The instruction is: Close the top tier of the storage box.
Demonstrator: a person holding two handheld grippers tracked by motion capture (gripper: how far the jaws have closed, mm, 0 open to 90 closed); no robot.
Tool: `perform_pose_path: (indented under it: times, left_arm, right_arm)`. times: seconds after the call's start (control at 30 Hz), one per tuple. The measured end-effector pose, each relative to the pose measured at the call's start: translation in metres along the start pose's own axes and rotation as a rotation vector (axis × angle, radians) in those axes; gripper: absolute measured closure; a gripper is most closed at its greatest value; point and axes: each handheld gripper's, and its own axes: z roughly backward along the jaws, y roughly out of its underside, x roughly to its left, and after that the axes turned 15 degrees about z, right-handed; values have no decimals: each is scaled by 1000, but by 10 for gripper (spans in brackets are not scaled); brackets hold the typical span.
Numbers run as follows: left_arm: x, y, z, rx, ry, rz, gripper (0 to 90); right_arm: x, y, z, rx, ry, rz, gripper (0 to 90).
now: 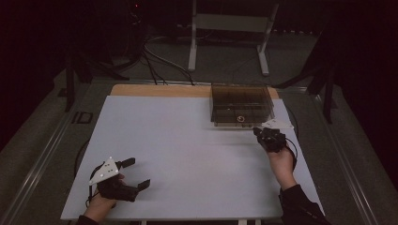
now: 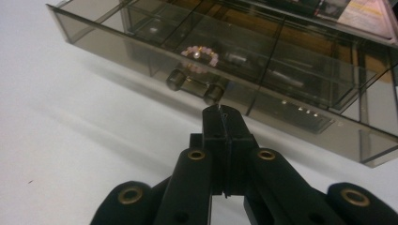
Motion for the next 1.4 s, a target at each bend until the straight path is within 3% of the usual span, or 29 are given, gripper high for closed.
perform_pose_path:
  times: [0.97, 1.4]
  left_arm:
    - [0, 1, -1, 8, -3, 0, 0]
    - [0, 0, -1, 6, -3, 1, 0]
  right_arm:
    - [-6, -2, -16, 17, -7, 9, 900]
    - [-8, 0, -21, 27, -6, -12, 900]
